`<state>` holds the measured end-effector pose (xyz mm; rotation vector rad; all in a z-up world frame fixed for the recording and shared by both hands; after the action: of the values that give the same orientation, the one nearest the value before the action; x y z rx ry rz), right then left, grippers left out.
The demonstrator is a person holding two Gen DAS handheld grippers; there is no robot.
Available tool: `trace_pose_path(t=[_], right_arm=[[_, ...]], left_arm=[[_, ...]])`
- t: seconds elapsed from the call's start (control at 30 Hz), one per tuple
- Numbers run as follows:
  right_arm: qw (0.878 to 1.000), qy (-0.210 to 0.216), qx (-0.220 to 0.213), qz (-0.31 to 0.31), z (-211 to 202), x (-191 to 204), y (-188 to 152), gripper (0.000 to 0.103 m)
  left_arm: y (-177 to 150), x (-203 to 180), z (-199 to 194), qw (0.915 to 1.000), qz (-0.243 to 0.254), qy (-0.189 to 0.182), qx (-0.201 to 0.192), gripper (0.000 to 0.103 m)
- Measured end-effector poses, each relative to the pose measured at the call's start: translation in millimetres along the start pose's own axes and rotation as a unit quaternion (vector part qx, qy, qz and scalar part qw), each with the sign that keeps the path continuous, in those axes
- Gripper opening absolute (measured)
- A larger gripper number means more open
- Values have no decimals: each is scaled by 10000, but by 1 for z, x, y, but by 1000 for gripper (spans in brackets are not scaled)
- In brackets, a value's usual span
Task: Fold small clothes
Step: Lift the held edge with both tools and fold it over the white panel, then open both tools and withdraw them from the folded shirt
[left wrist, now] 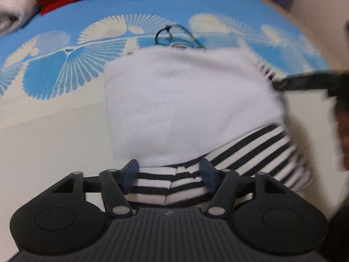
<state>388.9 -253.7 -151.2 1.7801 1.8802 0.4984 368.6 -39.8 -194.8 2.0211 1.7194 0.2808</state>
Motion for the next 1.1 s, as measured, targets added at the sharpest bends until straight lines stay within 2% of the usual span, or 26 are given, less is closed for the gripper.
trace_pose_path(t=[0.07,0.1,0.17,0.27,0.33,0.37,0.43,0.5,0.53,0.6,0.67,0.73,0.77,0.83,0.9,1.0,1.03,1.1], right_arm=[[9986,-309,-100,-409,-12,3,-3,28],[9981,-312,-170,-513,-19,3,-3,32],[9986,-24,-250,-460,-37,3,-7,52],[9974,667,-14,-277,-50,2,-20,53],[9917,1193,449,-169,-47,3,-37,53],[9885,1313,711,-245,-42,5,-46,53],[9846,1164,1163,-587,-30,6,-66,50],[9799,955,1509,-889,-17,3,-82,28],[9777,937,1635,-932,-12,2,-89,2],[9752,1026,1711,-964,-7,0,-96,1],[9733,1071,1677,-1146,-7,1,-98,0],[9729,1103,1687,-1134,-5,-1,-99,0],[9728,1118,1702,-1108,-3,-3,-99,0],[9722,1141,1727,-1095,0,-3,-99,0],[9720,1141,1744,-1085,2,-4,-100,0],[9733,1048,1749,-1054,-3,-4,-101,1],[9739,1006,1752,-1035,-7,-3,-99,2],[9777,929,1642,-926,-17,-4,-95,11]], left_arm=[[2,1,-6,9999,-147,-22,-36,70],[3,3,-12,9997,-242,-52,-42,70],[9,6,-34,9990,-383,-154,-181,70],[12,3,-68,9976,-316,-487,-378,73],[2,-2,-70,9982,-3,-567,-184,73],[-7,-7,-65,9982,301,-526,-1,73],[-29,-16,-44,9944,966,-184,392,75],[-41,-23,-28,9875,1482,212,491,81],[-43,-26,-27,9854,1608,271,489,81],[-43,-32,-32,9835,1703,392,476,79],[-41,-37,-45,9813,1869,383,269,72],[-37,-41,-54,9828,1822,302,92,70],[-38,-38,-49,9845,1718,301,204,70],[-42,-34,-31,9828,1733,429,462,75],[-47,-38,-25,9774,1988,559,455,78],[-50,-48,-35,9707,2292,691,218,78],[-50,-49,-41,9714,2263,713,110,79],[-45,-50,-53,9750,2073,795,-99,80]])
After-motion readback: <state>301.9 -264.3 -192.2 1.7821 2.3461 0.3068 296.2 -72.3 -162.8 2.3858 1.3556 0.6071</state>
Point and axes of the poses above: each gripper's, at about its wrist camera, not at the fingertips, and z roughly the way its jaws point, x to its left, y to its top, the point moved 7 cm from there along z, roughly the way its jaws point, and after that the axes turned 8 degrees about -z, right-handed, at the moved point
